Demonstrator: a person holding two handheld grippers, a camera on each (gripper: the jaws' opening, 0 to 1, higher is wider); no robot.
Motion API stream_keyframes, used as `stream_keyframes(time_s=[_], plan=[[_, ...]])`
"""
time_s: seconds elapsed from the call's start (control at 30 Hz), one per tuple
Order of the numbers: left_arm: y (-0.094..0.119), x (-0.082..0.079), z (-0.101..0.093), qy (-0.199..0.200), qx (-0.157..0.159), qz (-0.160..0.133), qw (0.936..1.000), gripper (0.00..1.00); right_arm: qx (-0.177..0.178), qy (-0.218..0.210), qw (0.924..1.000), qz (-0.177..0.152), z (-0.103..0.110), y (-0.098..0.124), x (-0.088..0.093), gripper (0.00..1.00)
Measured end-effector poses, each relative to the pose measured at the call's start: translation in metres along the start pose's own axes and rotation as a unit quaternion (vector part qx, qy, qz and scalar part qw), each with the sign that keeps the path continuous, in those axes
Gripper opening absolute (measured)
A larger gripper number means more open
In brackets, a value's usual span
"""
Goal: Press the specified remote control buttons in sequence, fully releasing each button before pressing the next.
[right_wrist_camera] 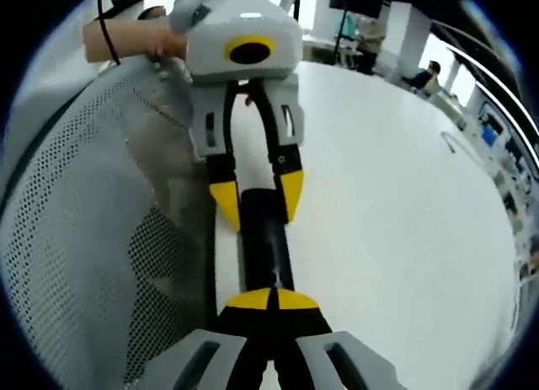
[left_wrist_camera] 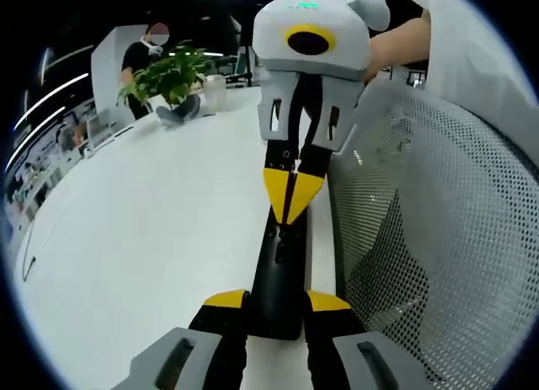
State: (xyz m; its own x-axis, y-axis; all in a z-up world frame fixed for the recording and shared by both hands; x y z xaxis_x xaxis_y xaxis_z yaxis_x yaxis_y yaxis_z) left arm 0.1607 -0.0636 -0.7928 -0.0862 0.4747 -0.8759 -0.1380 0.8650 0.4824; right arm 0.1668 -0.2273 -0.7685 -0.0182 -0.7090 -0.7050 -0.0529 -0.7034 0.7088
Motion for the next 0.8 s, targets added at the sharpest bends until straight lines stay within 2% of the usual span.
stream_keyframes(time_s=[0.17, 0.37, 0.43, 0.57, 0.8], plan=[[0.0, -0.001, 0.0, -0.001, -0.001, 0.003, 1.0, 0.25, -0.002, -0.003, 1.0, 0.006, 0.0, 0.0, -0.001, 0.0], [-0.002, -0.002, -0.001, 0.001, -0.005, 0.009, 0.9999, 0.25, 0.02, 0.01, 0.9997, 0.006, 0.006, -0.001, 0.0, 0.0], [-0.002, -0.003, -0.001, 0.001, -0.005, 0.009, 0.9999, 0.25, 0.033, 0.0, 0.9995, -0.002, 0.007, 0.0, 0.001, 0.0], [-0.002, -0.002, -0.001, 0.002, -0.005, 0.009, 0.9999, 0.25, 0.05, -0.053, 0.9967, -0.037, 0.007, 0.003, 0.006, 0.0], [-0.001, -0.002, -0.001, 0.003, -0.006, 0.009, 0.9999, 0.25, 0.035, -0.011, 0.999, -0.027, 0.011, 0.002, 0.002, 0.0]])
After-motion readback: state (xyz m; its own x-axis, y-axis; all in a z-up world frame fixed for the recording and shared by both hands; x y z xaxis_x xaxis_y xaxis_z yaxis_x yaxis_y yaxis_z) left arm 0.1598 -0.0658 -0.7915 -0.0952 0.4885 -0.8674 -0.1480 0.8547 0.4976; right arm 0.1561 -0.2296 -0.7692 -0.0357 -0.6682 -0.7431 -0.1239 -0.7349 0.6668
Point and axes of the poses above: the point that each gripper's makers call its tool centre point, and the gripper's own axes: y roughly backward along the fingers, z roughly to its left, x roughly out of its underside, the point moved 10 cm from there along y, roughly backward along the fingers, and after that the axes turned 15 degrees about -z, right-handed, at the moved point
